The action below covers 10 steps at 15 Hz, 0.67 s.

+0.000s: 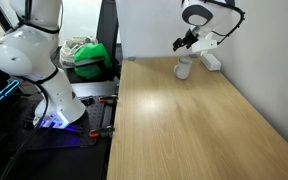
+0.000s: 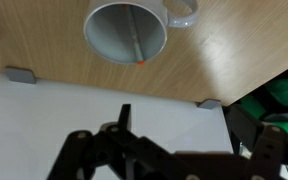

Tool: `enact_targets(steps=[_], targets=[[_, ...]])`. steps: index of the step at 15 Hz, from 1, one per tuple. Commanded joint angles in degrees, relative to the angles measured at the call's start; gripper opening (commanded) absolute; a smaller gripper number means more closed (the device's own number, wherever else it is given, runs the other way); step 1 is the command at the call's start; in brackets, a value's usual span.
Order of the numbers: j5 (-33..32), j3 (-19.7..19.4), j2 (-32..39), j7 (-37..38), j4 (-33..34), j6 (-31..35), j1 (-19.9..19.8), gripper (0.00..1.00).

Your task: Remove the pen from the mug cup

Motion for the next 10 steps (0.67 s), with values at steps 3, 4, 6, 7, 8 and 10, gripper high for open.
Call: enact_targets(steps=[3,4,6,7,8,10], targets=[[-3.2,1.1,3.5,0.2,5.1,0.9,0.1,1.00],[-4.3,1.0,3.9,0.3,5.5,1.7,0.4,1.00],[-5.9,1.3,4.8,0.6,6.5,2.2,0.3,1.00],[-6.5,1.5,5.2,0.6,6.9,2.4,0.2,1.00],[-7.2,1.6,5.7,0.8,7.3,2.6,0.2,1.00],[-8.2,2.0,6.5,0.9,8.1,2.8,0.2,1.00]])
